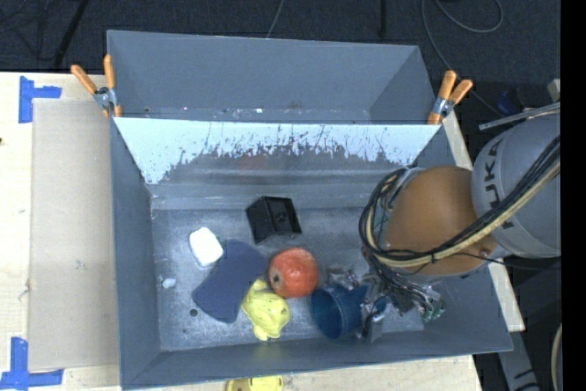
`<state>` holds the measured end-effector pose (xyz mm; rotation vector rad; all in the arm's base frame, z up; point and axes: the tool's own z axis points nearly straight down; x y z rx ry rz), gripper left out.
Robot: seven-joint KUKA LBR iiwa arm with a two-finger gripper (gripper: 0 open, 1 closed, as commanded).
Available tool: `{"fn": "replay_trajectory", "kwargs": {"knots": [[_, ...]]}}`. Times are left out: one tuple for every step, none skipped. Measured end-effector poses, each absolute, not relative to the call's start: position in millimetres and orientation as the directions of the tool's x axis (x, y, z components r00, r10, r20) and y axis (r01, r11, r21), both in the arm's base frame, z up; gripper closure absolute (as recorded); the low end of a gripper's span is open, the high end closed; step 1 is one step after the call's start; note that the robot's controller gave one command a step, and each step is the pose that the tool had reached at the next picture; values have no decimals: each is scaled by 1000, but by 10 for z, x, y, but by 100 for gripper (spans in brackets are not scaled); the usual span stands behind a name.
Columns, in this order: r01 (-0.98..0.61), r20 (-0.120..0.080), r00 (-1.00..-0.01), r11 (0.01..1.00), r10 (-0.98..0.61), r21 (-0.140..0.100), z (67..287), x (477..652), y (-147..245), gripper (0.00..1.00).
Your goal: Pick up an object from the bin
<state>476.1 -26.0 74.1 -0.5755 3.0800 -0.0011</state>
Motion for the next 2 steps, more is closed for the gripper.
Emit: {"fn": "replay_trajectory", "kwargs": {"knots": [[-362,0,-932,932,-362,1,888,4748,-255,100],[-362,-2,-932,932,-362,0,971,4759,-253,100]]}}
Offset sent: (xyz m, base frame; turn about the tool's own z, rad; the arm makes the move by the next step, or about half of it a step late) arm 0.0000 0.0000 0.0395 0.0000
